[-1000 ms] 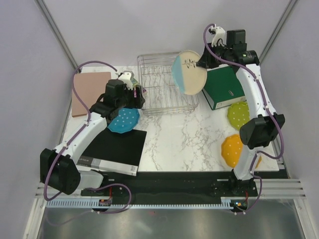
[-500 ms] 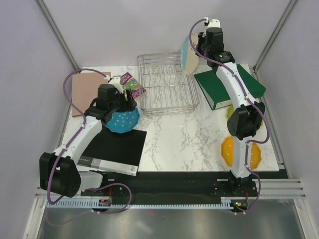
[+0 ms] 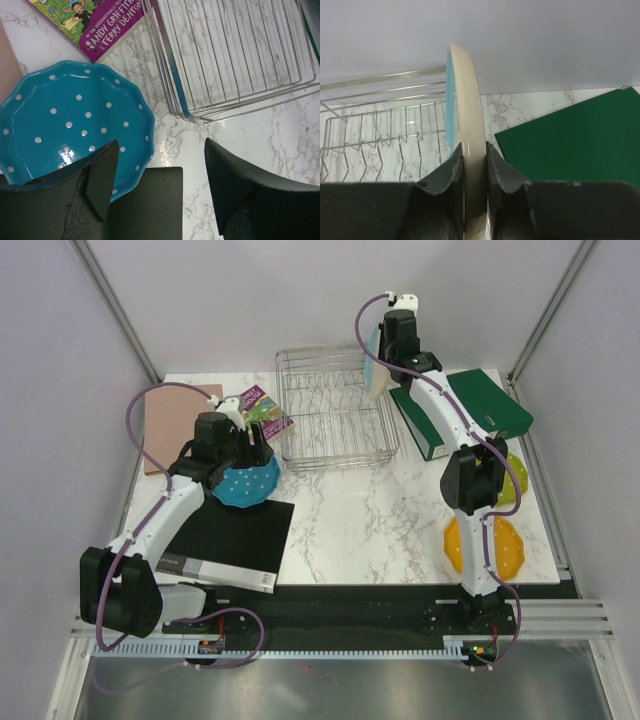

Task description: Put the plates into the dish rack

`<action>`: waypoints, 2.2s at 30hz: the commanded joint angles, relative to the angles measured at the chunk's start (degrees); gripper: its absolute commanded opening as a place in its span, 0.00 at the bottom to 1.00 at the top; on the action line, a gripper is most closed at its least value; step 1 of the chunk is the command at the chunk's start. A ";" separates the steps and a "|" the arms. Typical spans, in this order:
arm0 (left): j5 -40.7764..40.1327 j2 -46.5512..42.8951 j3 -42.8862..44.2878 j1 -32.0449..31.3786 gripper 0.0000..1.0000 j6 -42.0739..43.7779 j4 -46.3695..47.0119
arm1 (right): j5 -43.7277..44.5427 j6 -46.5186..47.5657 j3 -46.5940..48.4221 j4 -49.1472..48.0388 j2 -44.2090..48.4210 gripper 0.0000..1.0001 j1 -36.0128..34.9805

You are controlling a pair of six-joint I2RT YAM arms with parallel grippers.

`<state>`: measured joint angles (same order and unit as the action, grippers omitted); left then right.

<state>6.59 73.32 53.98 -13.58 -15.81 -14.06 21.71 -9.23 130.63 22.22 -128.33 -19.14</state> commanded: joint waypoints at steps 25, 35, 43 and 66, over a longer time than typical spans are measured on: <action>5.54 11.48 1.92 21.67 0.75 3.95 -1.50 | 0.36 8.80 -6.16 -12.02 11.76 0.68 -1.69; 2.81 22.39 1.74 23.43 0.67 4.30 4.92 | -25.04 7.04 -35.51 -8.60 31.65 0.71 -7.05; 6.50 28.46 4.12 23.69 0.35 7.11 3.96 | -29.62 4.40 -42.20 -0.69 33.50 0.73 -7.50; 29.44 8.60 14.31 30.89 0.02 18.28 -12.73 | -42.26 6.51 -35.36 3.27 27.18 0.77 -7.32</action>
<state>23.66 88.42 62.39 15.75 1.13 -24.14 -13.80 -3.75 91.55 24.67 -99.81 -26.65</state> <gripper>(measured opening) 0.053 0.761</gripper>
